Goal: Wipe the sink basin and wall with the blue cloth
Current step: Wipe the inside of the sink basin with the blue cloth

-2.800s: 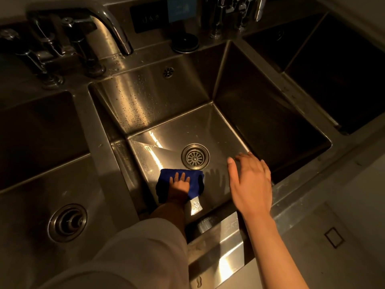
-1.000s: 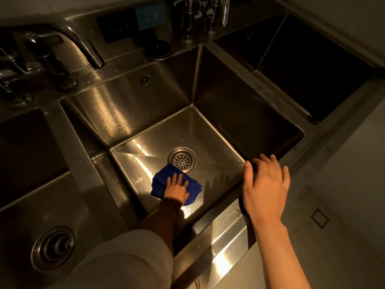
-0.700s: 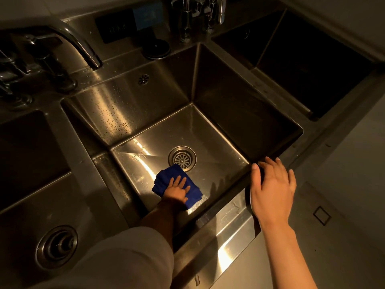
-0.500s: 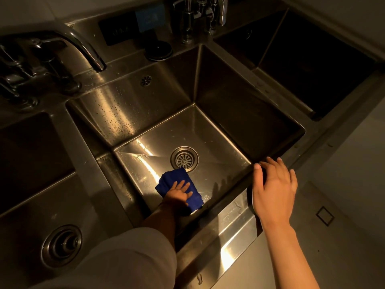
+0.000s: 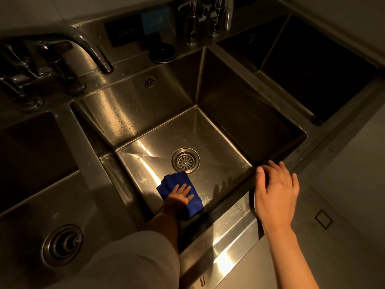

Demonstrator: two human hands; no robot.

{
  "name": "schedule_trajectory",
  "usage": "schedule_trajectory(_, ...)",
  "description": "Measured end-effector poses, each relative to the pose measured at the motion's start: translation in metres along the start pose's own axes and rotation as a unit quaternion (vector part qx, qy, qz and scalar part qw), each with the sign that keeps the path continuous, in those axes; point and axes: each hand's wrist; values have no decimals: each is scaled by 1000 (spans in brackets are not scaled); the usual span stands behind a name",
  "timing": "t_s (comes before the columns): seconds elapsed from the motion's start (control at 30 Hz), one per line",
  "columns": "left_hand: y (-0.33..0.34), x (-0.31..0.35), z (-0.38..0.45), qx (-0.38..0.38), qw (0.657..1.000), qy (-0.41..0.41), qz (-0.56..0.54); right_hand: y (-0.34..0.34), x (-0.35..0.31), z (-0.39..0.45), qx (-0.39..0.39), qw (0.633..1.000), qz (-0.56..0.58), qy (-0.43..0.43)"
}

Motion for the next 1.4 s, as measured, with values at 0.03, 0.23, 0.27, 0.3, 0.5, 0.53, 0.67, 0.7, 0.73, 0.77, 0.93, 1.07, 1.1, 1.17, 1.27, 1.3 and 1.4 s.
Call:
schedule_trajectory(0.03, 1, 0, 1, 2, 1000, 3, 8, 0, 0, 0, 1, 1000, 1, 0)
schedule_trajectory(0.23, 3, -2, 4, 7, 1000, 7, -8, 1, 1, 1, 0, 1000, 2, 2)
schedule_trajectory(0.27, 4, -1, 4, 12, 1000, 3, -19, 1, 1, 1, 0, 1000, 4, 2)
schedule_trajectory(0.3, 5, -1, 4, 15, 1000, 1, -26, 1, 0, 1, 1, 1000, 5, 2)
schedule_trajectory(0.5, 6, 5, 1, 25, 999, -16, -41, 1, 0, 2, 3, 1000, 8, 4)
schedule_trajectory(0.53, 5, 5, 0, 33, 998, -22, -50, 0, 0, 1, 4, 1000, 9, 3)
schedule_trajectory(0.67, 7, 8, -1, 63, 994, -63, -70, 1, 0, 1, 9, 1000, 17, 1)
schedule_trajectory(0.7, 8, 9, -1, 64, 993, -71, -63, 1, 0, 1, 10, 1000, 17, 0)
schedule_trajectory(0.73, 10, 9, -1, 63, 994, -77, -54, 2, 1, 1, 11, 1000, 17, -1)
schedule_trajectory(0.77, 11, 9, -1, 59, 994, -81, -45, 2, 1, 1, 12, 1000, 18, -2)
schedule_trajectory(0.93, 13, 9, 7, 24, 995, -84, -39, 3, 2, 1, 21, 1000, 21, -5)
schedule_trajectory(1.07, 9, 10, 10, -9, 997, -74, -28, 4, 2, 1, 26, 999, 26, -3)
schedule_trajectory(1.1, 9, 11, 11, -8, 997, -69, -26, 4, 2, 1, 27, 999, 27, -3)
schedule_trajectory(1.17, 9, 11, 12, -10, 998, -59, -23, 5, 3, 1, 29, 999, 27, -3)
schedule_trajectory(1.27, 7, 11, 14, -8, 999, -48, -20, 5, 3, 1, 29, 999, 27, -4)
schedule_trajectory(1.3, 7, 11, 14, -5, 999, -44, -21, 4, 3, 1, 29, 999, 26, -4)
schedule_trajectory(1.4, 7, 13, 16, 3, 999, -37, -16, 4, 3, 1, 29, 999, 25, -5)
Point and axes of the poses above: each hand's wrist, its own z-axis towards the middle knuckle, its own y-axis out of the palm, x = y × z, and after that the axes turned 7 degrees about x, right-handed
